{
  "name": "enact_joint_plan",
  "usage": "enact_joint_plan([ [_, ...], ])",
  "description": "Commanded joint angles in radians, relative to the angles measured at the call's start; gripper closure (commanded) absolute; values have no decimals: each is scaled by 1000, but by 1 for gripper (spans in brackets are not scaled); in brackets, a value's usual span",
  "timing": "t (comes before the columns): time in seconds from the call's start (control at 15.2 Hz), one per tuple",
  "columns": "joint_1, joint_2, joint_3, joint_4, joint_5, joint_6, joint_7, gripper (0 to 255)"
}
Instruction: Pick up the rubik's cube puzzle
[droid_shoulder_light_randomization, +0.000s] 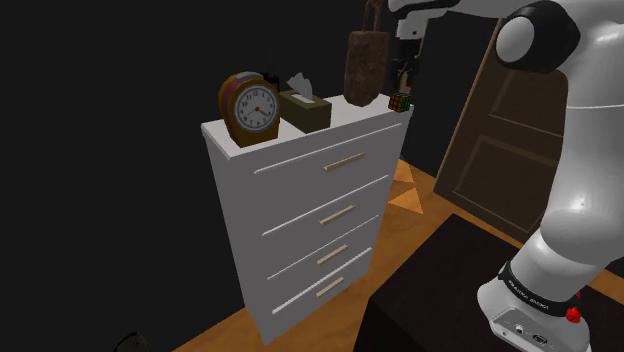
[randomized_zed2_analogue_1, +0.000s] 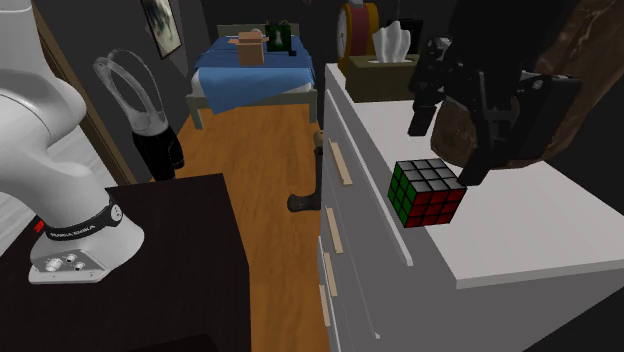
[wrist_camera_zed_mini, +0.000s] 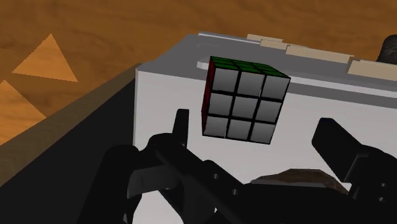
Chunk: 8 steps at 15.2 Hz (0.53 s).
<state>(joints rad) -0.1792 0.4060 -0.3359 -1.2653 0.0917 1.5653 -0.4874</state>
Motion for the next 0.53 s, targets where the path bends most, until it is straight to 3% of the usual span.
enact_joint_plan([
  [0.0, -5, 20, 2, 9, 7, 9, -5, 0],
  [0.46, 4, 11, 2, -80, 5, 89, -5, 0],
])
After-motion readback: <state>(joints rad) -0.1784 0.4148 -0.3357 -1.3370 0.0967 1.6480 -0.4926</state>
